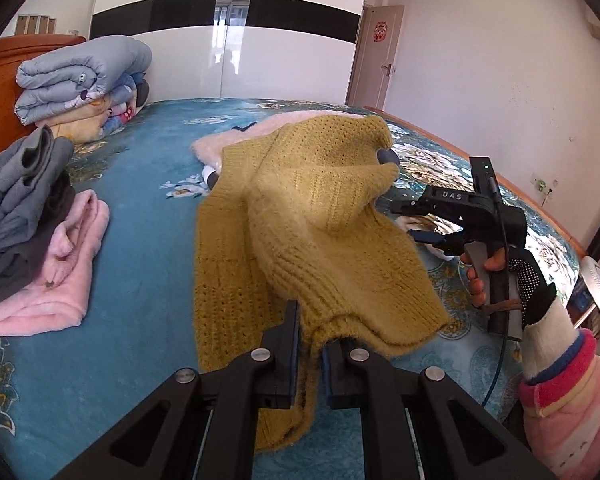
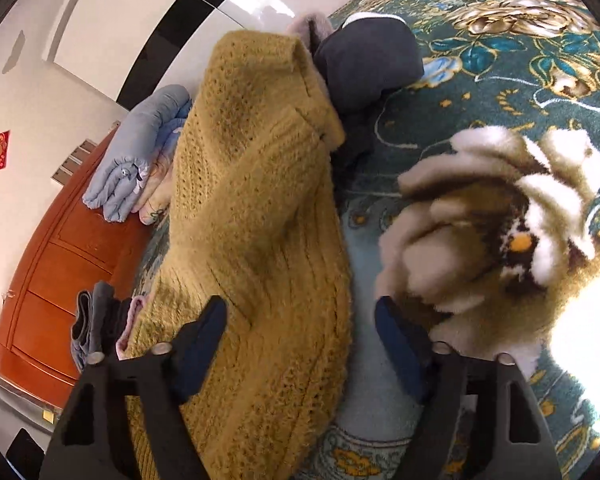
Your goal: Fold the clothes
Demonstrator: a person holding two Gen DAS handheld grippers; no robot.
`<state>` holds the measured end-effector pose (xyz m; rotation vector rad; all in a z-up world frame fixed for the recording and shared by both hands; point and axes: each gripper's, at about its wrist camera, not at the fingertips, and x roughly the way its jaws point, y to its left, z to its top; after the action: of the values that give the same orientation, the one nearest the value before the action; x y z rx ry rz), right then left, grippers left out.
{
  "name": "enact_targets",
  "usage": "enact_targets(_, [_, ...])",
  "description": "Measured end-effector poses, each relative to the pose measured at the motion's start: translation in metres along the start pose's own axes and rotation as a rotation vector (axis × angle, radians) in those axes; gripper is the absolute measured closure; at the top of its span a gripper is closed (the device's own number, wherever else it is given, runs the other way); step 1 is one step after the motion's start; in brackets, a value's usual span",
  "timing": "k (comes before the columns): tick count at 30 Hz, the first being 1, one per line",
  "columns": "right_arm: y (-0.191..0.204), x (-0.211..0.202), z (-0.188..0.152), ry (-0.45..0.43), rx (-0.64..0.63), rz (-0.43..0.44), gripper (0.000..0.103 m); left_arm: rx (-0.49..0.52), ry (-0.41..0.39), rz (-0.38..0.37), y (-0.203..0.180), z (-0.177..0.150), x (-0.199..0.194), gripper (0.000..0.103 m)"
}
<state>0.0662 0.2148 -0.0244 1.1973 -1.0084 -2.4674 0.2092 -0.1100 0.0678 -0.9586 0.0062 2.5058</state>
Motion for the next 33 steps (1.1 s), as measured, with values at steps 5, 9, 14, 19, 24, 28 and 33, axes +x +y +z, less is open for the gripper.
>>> enact_targets(5, [0.014, 0.009, -0.011, 0.055, -0.039, -0.036, 0.087, -0.034, -0.019, -0.018, 0.006, 0.000, -0.005, 0.092])
enact_targets(9, [0.023, -0.015, -0.013, -0.039, -0.053, 0.008, 0.088, -0.029, -0.019, -0.063, 0.002, -0.002, -0.009, 0.092])
enact_targets(14, [0.009, -0.097, -0.007, -0.266, -0.022, -0.028, 0.088, 0.023, 0.002, -0.165, -0.021, 0.000, -0.001, 0.092])
enact_targets(19, [-0.028, -0.167, 0.005, -0.388, 0.022, -0.220, 0.089, 0.010, 0.042, -0.311, -0.045, 0.010, 0.017, 0.081])
enact_targets(24, [-0.082, -0.204, 0.014, -0.400, 0.118, -0.342, 0.089, -0.030, 0.040, -0.345, -0.047, 0.026, 0.024, 0.061])
enact_targets(28, [-0.096, -0.203, 0.018, -0.359, 0.156, -0.305, 0.089, -0.090, 0.047, -0.327, -0.036, 0.038, 0.031, 0.056])
enact_targets(33, [-0.044, -0.187, 0.028, -0.329, -0.017, -0.243, 0.089, -0.163, 0.078, -0.321, -0.031, 0.049, 0.045, 0.054])
